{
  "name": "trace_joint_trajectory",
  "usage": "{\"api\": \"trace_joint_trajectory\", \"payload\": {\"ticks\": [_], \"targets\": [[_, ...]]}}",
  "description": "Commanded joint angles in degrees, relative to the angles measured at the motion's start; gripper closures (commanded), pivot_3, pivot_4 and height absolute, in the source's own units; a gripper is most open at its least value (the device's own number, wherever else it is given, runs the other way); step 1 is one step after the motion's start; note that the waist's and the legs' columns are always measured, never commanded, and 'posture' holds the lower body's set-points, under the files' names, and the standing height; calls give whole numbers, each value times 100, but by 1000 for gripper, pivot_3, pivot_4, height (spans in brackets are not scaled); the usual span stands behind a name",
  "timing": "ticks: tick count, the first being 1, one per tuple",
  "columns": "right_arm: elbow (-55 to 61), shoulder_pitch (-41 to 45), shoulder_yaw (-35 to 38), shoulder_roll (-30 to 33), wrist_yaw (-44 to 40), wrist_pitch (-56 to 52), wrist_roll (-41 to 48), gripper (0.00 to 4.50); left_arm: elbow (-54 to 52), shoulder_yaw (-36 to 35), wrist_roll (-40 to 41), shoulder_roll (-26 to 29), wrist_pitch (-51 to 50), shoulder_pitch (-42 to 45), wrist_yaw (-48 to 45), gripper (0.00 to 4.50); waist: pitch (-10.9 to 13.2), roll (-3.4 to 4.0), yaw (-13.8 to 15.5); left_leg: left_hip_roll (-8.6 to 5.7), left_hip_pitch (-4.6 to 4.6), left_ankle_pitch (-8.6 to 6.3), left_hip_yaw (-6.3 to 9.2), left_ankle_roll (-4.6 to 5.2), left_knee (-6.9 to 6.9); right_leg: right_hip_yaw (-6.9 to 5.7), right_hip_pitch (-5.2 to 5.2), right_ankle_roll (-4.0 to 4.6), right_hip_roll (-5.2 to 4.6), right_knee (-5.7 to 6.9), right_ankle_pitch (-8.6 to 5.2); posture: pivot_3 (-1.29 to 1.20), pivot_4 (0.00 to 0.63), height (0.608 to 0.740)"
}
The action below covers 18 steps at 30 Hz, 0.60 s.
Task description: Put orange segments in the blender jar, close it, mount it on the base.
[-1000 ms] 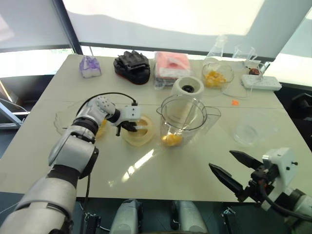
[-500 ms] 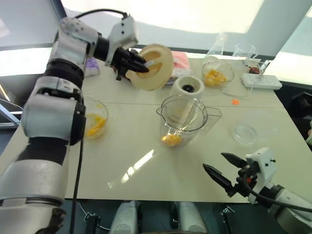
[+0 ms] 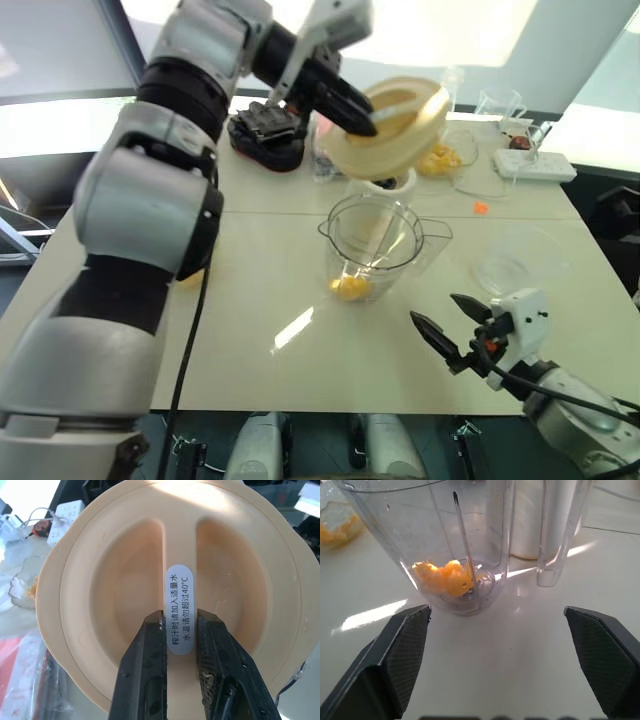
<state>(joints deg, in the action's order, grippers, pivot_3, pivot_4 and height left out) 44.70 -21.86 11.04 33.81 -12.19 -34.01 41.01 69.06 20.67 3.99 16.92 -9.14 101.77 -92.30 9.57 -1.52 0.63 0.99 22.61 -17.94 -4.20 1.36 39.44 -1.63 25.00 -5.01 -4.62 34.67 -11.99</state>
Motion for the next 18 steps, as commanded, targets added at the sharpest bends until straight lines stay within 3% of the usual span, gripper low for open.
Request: {"api": "trace_joint_trajectory", "payload": {"ticks": [1,8,18], "targets": [[11,166,-157,-241,96,195,-366,0,-552,924,734,18,105,-199,-20,4258,-1,3,10,0,-1,0,2,0,0,0,1,1,-2,7,-2,0,150,740],[-258,549,-316,-645,240,374,-1016,0,-1205,2857,1451,302,-44,-331,-20,4258,2,9,-6,0,12,0,-2,0,40,18,21,4,-1,48,-2,0,150,740],[-731,968,-334,-1153,395,800,-1769,0,-1563,4066,2052,229,-148,-251,-20,4258,0,12,9,-4,31,0,0,1,60,19,20,4,-6,41,-2,0,150,740]]}}
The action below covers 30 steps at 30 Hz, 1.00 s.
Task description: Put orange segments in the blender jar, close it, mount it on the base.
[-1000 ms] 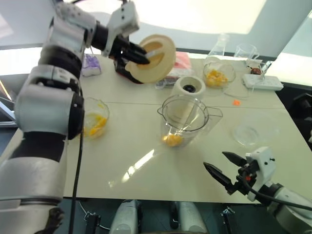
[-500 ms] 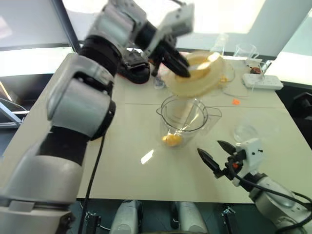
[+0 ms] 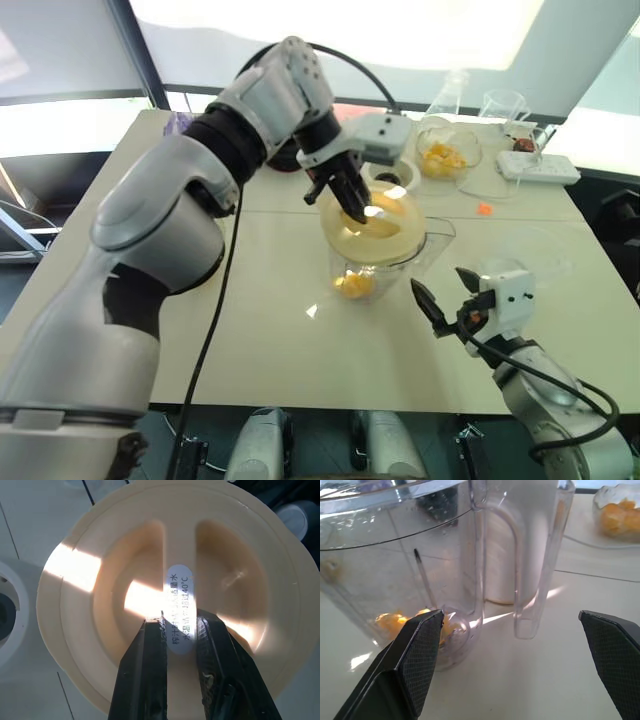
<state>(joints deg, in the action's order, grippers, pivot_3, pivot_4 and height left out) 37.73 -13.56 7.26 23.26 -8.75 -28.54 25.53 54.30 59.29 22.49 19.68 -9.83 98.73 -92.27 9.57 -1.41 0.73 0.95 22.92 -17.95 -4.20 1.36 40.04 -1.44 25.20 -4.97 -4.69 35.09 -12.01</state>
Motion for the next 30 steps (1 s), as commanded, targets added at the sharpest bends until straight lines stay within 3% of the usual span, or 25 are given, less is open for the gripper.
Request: {"api": "trace_joint_trajectory", "payload": {"ticks": [1,12,23,30], "targets": [[-139,220,-11,-163,72,316,-324,0,-48,227,204,-83,-66,53,-23,4258,0,1,-2,0,-1,0,0,0,0,0,0,0,1,1,0,0,150,740],[-1241,1108,-410,-756,34,842,-1025,0,812,-81,-491,-637,75,80,-23,4258,-2,3,-3,-1,-15,0,6,1,2,-3,-16,1,3,2,0,0,150,740],[-1433,1074,-376,-885,-142,967,-1227,0,1718,-1409,-1650,-1049,360,364,-23,4258,-1,1,-43,0,-29,0,16,1,0,-7,-26,1,8,4,0,0,150,740],[-1511,1108,-367,-946,-163,992,-1287,0,1770,-1665,-2095,-987,504,281,-23,4258,-1,2,-52,0,0,0,16,1,0,-7,2,1,9,6,1,0,150,740]]}}
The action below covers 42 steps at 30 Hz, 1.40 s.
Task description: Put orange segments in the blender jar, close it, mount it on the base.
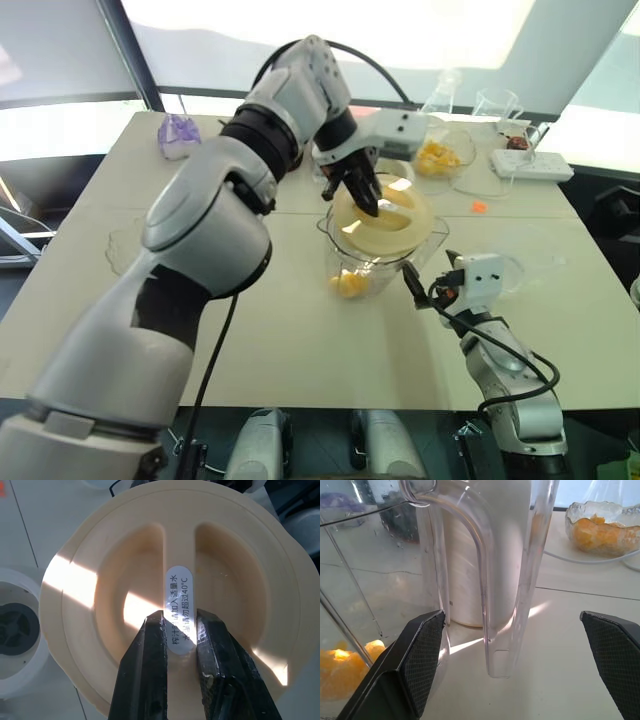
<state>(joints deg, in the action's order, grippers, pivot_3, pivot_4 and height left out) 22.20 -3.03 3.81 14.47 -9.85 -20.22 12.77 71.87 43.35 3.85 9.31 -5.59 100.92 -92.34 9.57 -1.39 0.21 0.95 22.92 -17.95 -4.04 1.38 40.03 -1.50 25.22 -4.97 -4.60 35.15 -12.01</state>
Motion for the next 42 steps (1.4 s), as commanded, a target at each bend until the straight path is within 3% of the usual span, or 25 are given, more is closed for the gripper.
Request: {"api": "trace_joint_trajectory", "payload": {"ticks": [1,15,27,42], "targets": [[20,63,-20,-78,-56,170,-23,0,1,-61,-220,67,66,43,-16,4258,0,0,-1,0,2,0,0,0,0,0,2,0,0,0,0,0,150,740],[-168,143,74,-148,-77,312,-84,0,-550,382,204,250,-336,-342,-16,4258,-2,3,2,0,2,0,2,0,0,0,2,0,1,4,0,0,150,740],[-262,186,97,-144,-128,349,-97,0,-1754,1347,1240,908,-788,-535,-16,4258,-2,9,-46,0,-1,0,1,0,1,5,0,-2,1,8,0,0,150,740],[-1440,1077,148,-190,-77,879,-349,0,-1530,1036,1108,612,-1128,-710,-16,4258,-3,11,-87,-1,-8,0,2,0,0,4,-6,-5,3,9,-1,0,150,740]]}}
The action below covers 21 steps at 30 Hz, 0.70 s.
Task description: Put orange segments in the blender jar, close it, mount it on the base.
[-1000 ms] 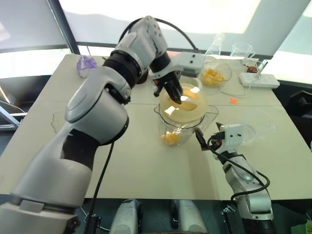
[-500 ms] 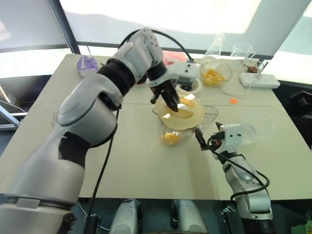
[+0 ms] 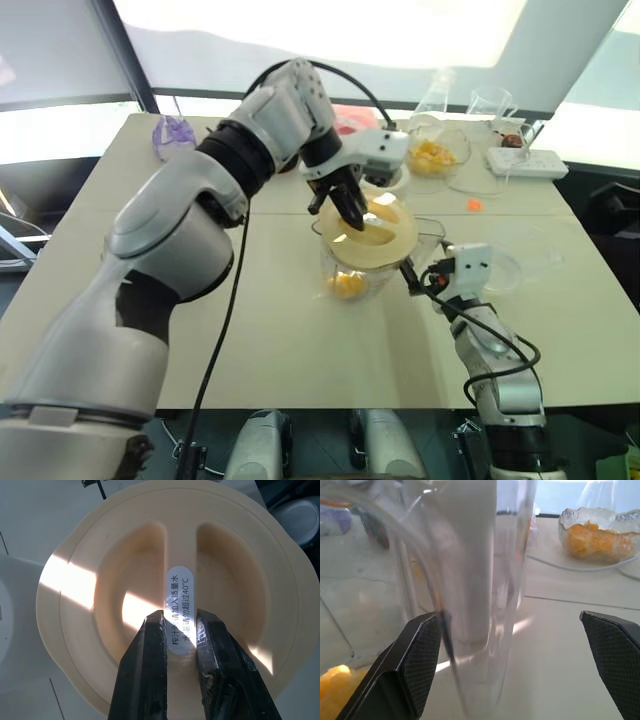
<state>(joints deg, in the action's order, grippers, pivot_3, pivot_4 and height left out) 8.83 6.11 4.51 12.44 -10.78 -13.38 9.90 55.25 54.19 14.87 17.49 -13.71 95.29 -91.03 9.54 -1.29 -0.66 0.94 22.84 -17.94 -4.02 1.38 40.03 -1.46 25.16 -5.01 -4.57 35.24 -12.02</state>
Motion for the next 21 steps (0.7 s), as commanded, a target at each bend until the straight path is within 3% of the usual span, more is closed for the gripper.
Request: {"api": "trace_joint_trajectory", "payload": {"ticks": [1,4,7,10,21], "targets": [[-195,236,86,16,45,201,-96,0,127,-50,-2,-205,-310,-162,-147,4258,0,0,0,0,0,0,0,0,-1,0,0,0,0,0,0,0,150,740],[-336,351,129,-16,107,199,-107,789,66,-28,11,-171,-305,-232,-147,4258,0,0,1,0,1,0,-1,0,-1,0,0,-2,0,0,-1,0,150,740],[-322,338,118,-33,96,211,-94,2355,24,-27,22,-159,-345,-272,-147,4258,-2,3,13,-1,1,0,0,0,-1,-1,-2,-3,0,-1,-1,0,150,740],[-279,310,100,-30,133,170,-98,3614,-17,-82,0,-160,-414,-327,-147,4258,-2,4,18,-3,-2,0,-1,0,0,1,-6,-3,-5,-3,-1,0,150,740],[-186,243,112,-113,371,96,-199,3566,-561,-616,-393,-208,-1228,-766,-147,4258,-4,7,13,-3,-31,-1,4,1,-1,-2,-38,-4,-8,-5,-3,0,150,740]]}}
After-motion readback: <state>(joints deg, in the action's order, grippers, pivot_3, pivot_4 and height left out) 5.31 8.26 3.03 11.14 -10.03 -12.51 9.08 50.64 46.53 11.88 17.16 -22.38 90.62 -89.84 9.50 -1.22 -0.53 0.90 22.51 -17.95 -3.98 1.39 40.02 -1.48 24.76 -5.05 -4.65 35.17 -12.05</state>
